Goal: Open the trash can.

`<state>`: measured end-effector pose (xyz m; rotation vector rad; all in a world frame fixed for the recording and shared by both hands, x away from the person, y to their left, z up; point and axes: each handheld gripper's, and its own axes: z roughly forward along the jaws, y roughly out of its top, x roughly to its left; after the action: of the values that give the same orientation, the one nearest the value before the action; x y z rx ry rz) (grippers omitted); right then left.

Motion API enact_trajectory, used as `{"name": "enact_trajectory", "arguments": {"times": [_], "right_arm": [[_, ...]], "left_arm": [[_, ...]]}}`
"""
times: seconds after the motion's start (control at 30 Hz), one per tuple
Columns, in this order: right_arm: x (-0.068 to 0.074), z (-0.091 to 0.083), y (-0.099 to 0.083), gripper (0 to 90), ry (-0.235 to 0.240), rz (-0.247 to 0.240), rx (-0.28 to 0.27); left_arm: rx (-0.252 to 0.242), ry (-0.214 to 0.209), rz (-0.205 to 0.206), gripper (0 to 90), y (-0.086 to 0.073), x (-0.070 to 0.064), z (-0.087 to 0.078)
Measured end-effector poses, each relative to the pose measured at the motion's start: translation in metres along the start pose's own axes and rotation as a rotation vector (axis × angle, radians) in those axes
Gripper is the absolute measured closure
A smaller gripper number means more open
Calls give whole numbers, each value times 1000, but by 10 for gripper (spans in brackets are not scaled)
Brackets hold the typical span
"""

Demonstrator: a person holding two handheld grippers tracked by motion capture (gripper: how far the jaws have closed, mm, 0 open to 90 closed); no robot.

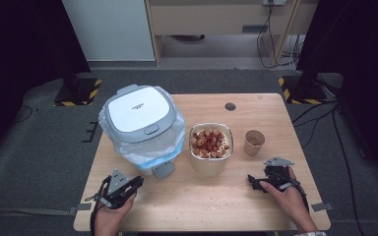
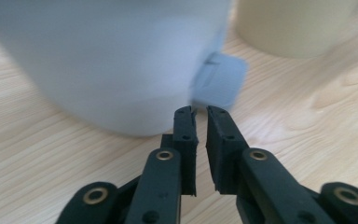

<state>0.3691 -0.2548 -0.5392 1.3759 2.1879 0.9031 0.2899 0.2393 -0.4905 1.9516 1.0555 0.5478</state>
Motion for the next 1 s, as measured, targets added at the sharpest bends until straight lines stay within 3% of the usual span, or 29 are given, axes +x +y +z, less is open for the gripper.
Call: {"name": "enact_trajectory", "arguments": {"times": [0.03, 0.07, 0.1, 0.2, 0.4, 0.5, 0.53, 0.57, 0.6, 0.9, 1.0], "right_arm": [[0, 0, 0, 6, 0, 0, 0], [0, 0, 0, 6, 0, 0, 0], [0, 0, 0, 6, 0, 0, 0], [0, 0, 0, 6, 2, -3, 0], [0, 0, 0, 6, 1, -3, 0], [0, 0, 0, 6, 0, 0, 0], [0, 0, 0, 6, 2, -3, 0], [0, 0, 0, 6, 2, -3, 0], [0, 0, 0, 6, 1, -1, 0], [0, 0, 0, 6, 3, -4, -1], [0, 0, 0, 6, 3, -4, 0]], "left_arm": [[0, 0, 0, 838, 0, 0, 0], [19, -2, 55, 846, 4, -7, 8], [19, -2, 55, 853, 4, -7, 8], [36, -27, 108, 870, 10, -16, 22], [47, -34, 134, 887, 15, -24, 37], [33, -24, 105, 887, 18, -28, 43], [34, -11, 175, 887, 22, -24, 48], [34, -11, 175, 887, 22, -24, 48], [42, 0, 120, 887, 20, -30, 53], [50, 28, 174, 887, 25, -34, 72], [40, 44, 159, 886, 25, -33, 73]]}}
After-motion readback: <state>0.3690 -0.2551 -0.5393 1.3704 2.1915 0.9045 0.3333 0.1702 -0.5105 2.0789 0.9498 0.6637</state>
